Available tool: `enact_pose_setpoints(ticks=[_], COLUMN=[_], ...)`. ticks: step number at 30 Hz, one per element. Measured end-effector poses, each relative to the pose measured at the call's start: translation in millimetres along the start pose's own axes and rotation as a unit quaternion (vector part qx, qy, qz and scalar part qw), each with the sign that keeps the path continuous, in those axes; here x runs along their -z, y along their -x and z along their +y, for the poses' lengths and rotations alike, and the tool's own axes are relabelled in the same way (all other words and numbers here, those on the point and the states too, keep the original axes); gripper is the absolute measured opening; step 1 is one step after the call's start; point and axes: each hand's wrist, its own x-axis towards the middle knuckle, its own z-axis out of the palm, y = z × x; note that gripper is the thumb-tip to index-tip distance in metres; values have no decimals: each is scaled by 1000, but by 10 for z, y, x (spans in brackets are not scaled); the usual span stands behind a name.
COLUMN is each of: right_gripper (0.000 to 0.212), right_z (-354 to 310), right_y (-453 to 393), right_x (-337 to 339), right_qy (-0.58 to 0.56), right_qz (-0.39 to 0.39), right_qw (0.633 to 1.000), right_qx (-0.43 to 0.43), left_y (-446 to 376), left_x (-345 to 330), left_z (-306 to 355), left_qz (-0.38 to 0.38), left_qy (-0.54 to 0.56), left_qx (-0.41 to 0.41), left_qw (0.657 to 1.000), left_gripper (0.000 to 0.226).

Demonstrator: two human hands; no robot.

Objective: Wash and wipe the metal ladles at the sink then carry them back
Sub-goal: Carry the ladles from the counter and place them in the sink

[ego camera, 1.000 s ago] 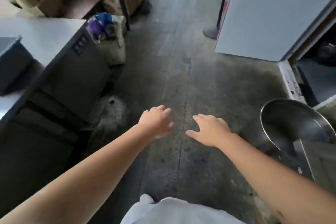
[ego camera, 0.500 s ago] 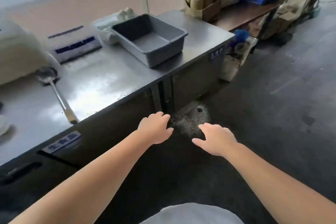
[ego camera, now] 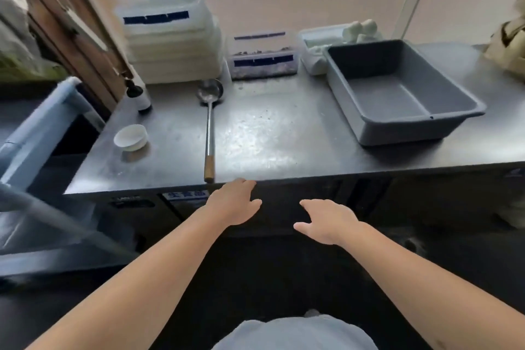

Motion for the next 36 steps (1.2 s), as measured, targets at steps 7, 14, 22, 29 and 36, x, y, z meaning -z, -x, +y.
enact_pose_setpoints(ticks=[7,14,22,29,36], right_gripper=[53,59,62,53,44], right_z=[-175,-830,-1687,-2109,-2216], right_y=[-1065,-2226,-3384,-4223,-4792], right_x=[477,672,671,680,586], right_qy=[14,31,-108,-299,-334], right_qz=[-23,-56,-130,-90,-68], right_qw=[997,995,986,944,927], right_qx=[65,83,13,-102,-155], left_y=[-604,-1453,-2544,-3423,-4063], left_x=[275,567,928,1035,921], left_z=[-466,-1369,-2416,-2724,-2843], left_qz=[6,-2,-32,-48,-63], left_qy=[110,195,309,363,457], left_qx=[76,118,153,149,176], left_qw=[991,974,938,919,870], left_gripper=[61,62,53,51,35])
